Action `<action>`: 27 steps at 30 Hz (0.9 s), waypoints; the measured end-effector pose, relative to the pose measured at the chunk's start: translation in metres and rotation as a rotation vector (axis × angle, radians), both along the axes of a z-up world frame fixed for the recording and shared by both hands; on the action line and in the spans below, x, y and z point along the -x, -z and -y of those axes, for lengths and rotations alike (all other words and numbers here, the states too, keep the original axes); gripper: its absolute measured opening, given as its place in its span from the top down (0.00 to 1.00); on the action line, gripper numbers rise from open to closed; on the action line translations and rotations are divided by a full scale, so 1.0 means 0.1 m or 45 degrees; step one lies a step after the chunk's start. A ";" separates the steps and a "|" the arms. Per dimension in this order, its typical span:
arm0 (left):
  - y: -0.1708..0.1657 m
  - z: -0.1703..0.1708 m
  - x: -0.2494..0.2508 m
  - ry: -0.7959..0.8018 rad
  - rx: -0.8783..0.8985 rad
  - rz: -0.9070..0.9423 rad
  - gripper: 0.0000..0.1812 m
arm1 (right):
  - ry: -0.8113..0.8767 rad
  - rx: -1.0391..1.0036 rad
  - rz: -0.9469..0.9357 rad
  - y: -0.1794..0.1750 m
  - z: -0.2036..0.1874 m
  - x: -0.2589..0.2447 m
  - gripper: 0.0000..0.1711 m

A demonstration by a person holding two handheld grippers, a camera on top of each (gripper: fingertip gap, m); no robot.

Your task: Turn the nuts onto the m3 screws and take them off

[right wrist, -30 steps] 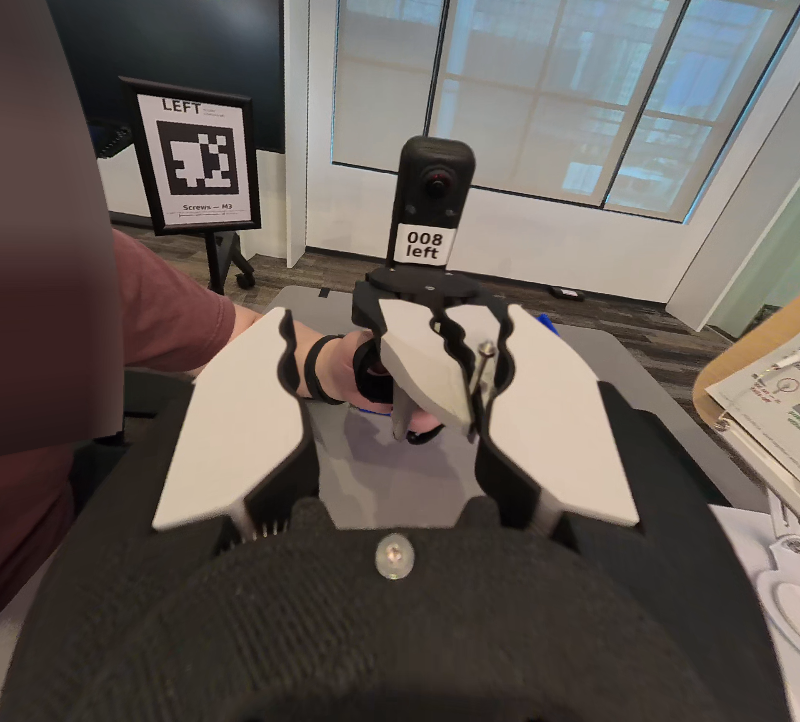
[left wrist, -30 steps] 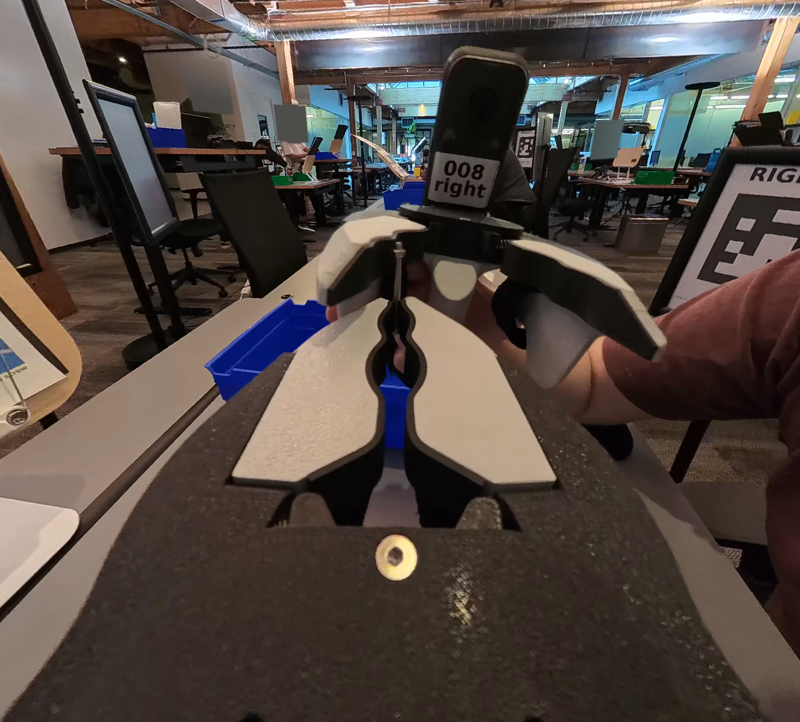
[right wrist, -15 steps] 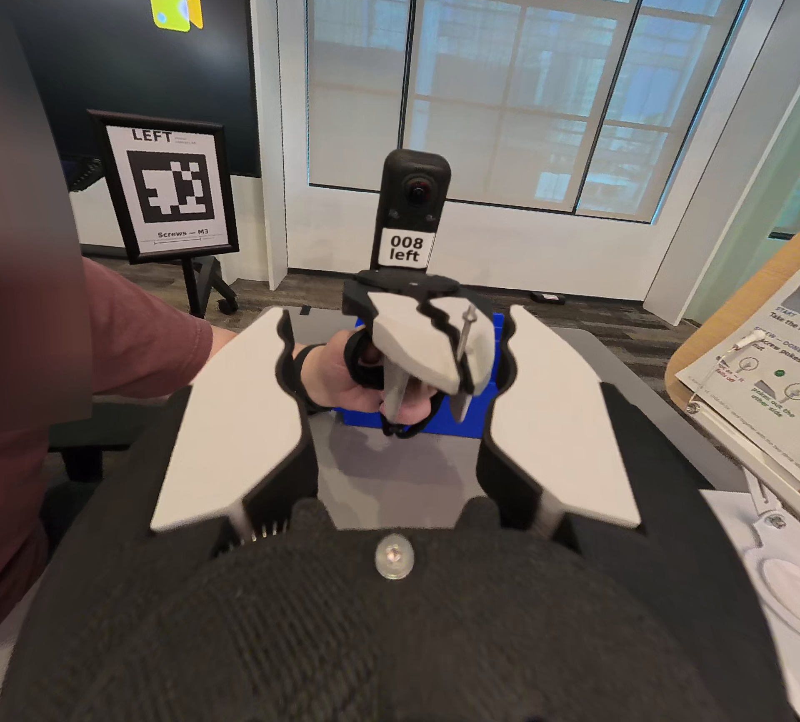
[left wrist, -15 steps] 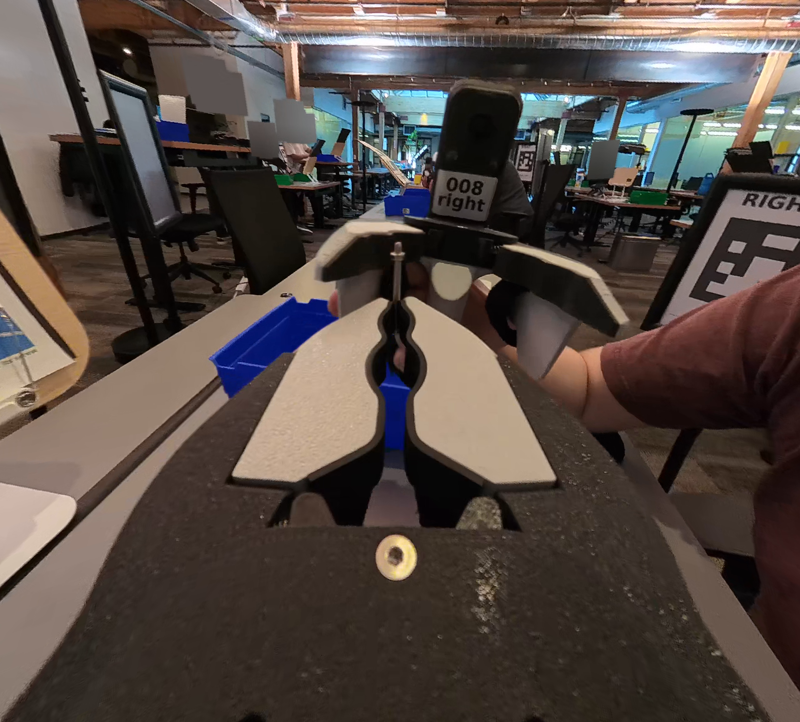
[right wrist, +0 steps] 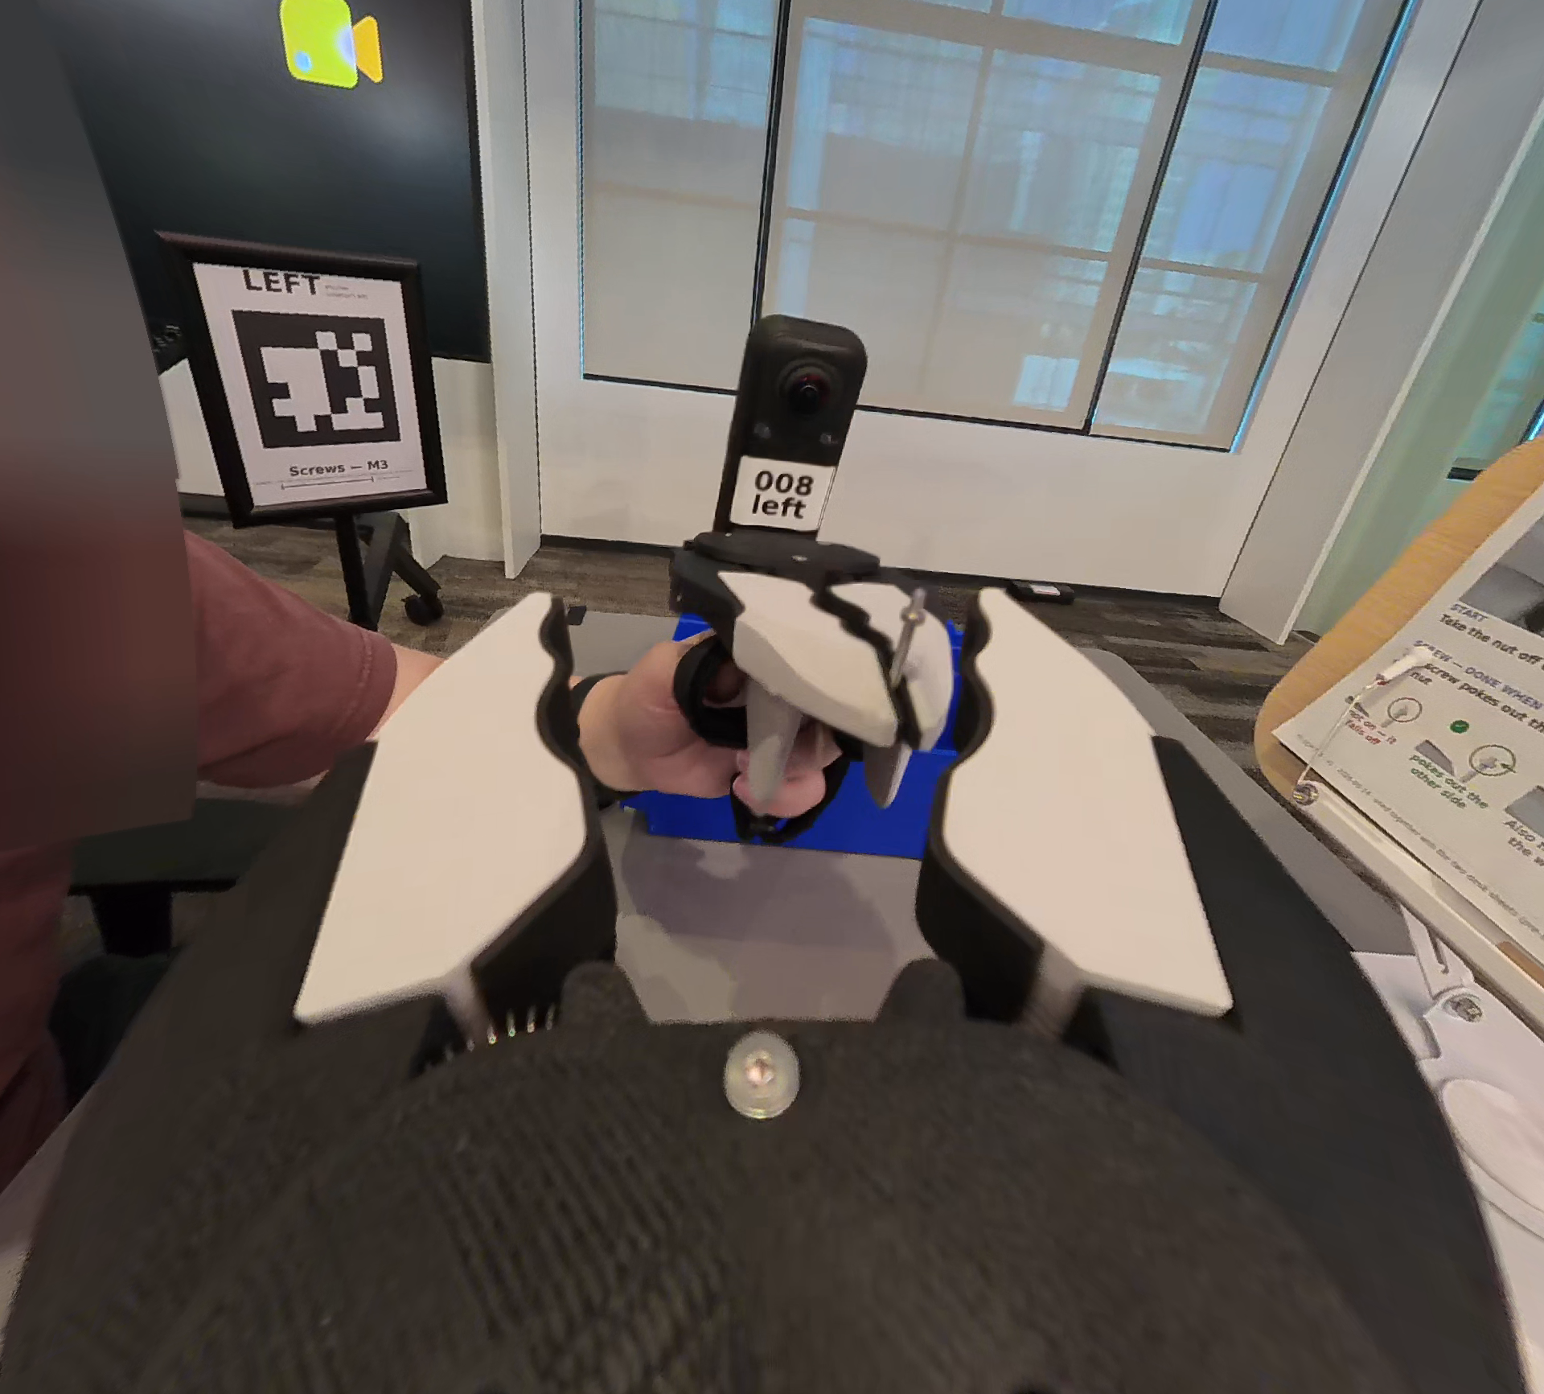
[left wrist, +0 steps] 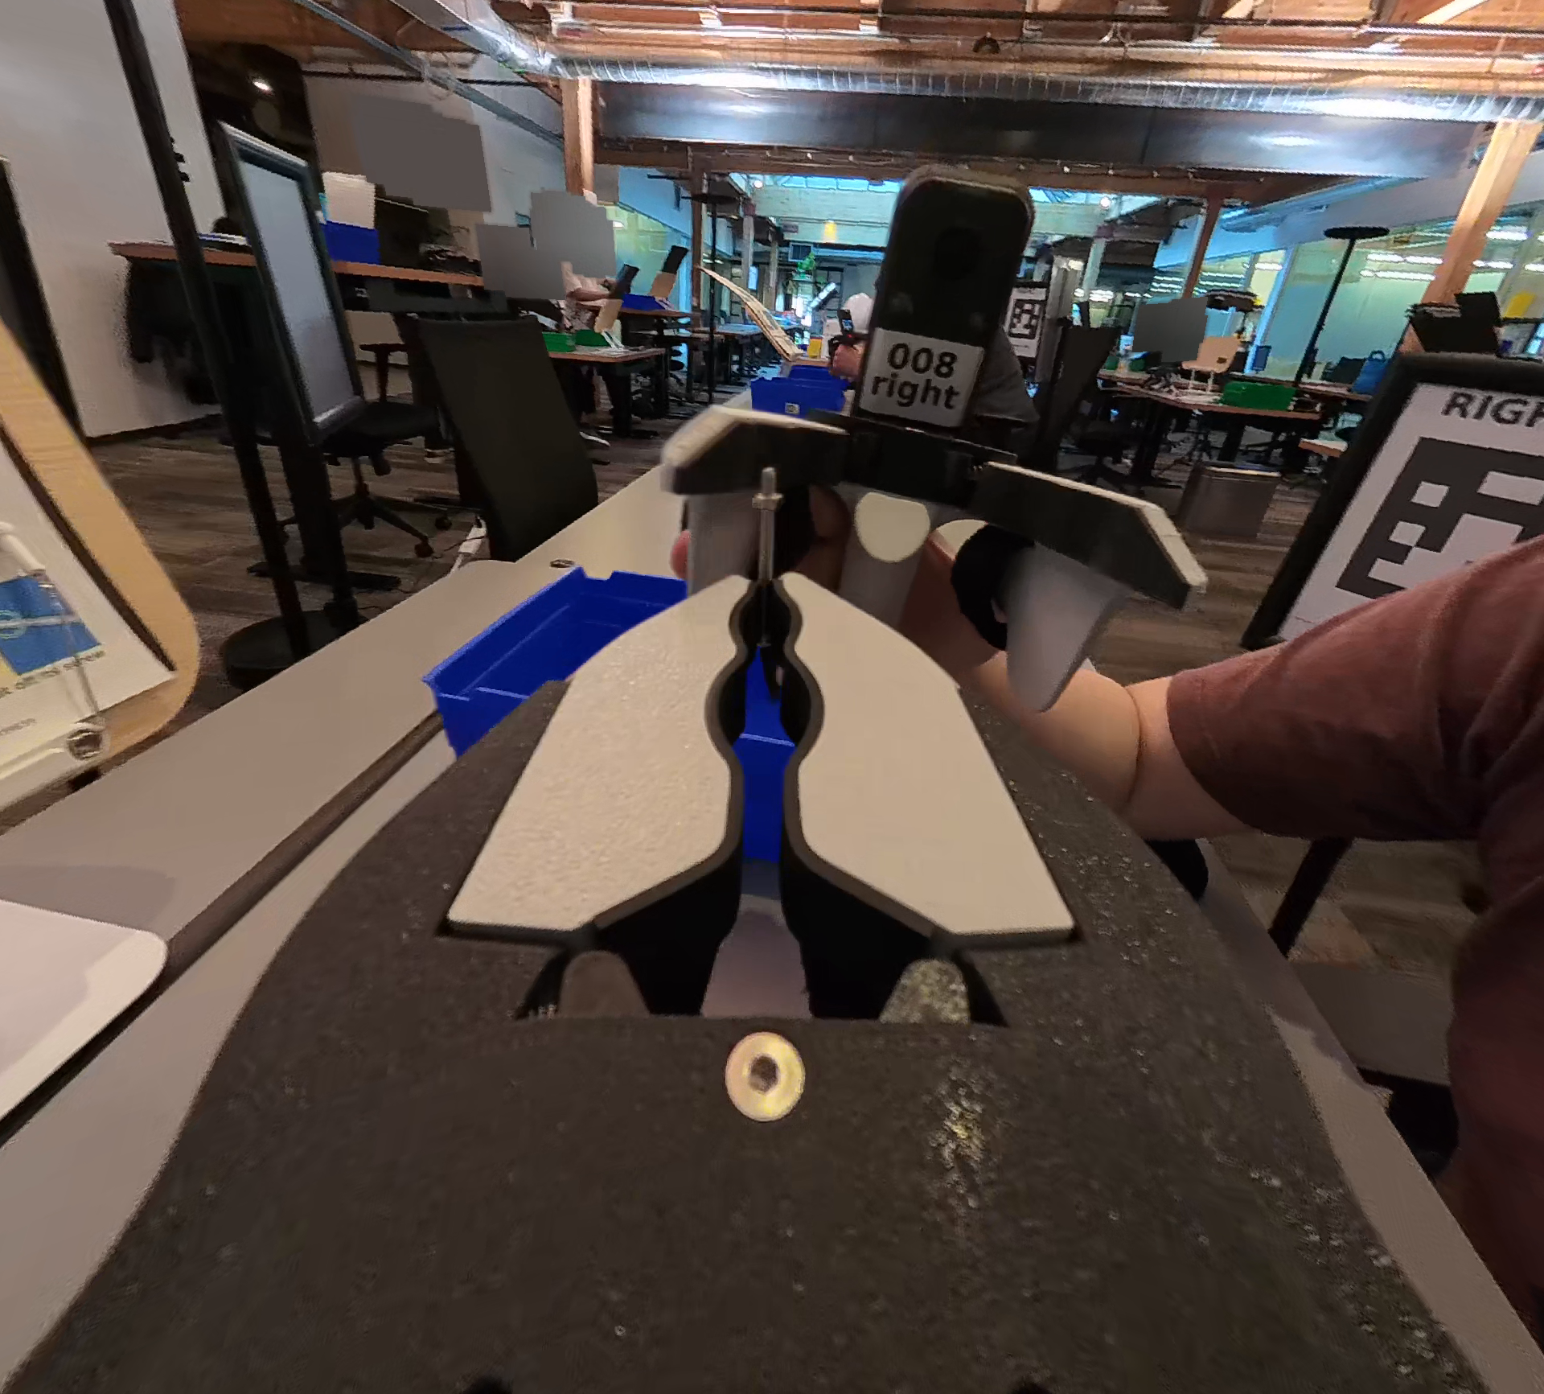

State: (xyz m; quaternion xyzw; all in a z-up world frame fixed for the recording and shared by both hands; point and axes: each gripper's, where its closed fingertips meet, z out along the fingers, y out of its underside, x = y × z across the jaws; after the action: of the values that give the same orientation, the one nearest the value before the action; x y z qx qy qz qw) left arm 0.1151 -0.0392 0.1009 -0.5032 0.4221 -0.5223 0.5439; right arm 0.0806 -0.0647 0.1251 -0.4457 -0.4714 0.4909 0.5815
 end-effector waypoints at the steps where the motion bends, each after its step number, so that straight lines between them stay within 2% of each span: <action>1: 0.02 0.04 -0.04 0.021 0.002 -0.008 0.99 | -0.004 0.003 0.001 0.01 0.01 0.01 0.48; 7: 0.03 0.02 -0.04 0.003 -0.008 -0.024 0.99 | -0.017 -0.056 0.081 0.10 0.09 0.10 0.46; 13: -0.08 -0.15 0.16 -0.069 0.037 0.033 0.99 | 0.014 -0.064 0.058 0.05 0.03 0.02 0.50; 21: 0.04 0.05 -0.06 0.019 0.007 -0.050 0.99 | -0.013 0.007 0.022 0.06 0.02 0.06 0.50; 27: -0.05 -0.09 0.09 -0.043 0.037 0.007 0.99 | 0.012 -0.045 0.050 0.04 0.01 0.01 0.51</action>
State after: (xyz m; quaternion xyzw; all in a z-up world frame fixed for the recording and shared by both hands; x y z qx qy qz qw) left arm 0.1061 -0.0299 0.1057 -0.5168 0.4044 -0.5206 0.5463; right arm 0.0800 -0.0660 0.1209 -0.4471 -0.4891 0.4710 0.5823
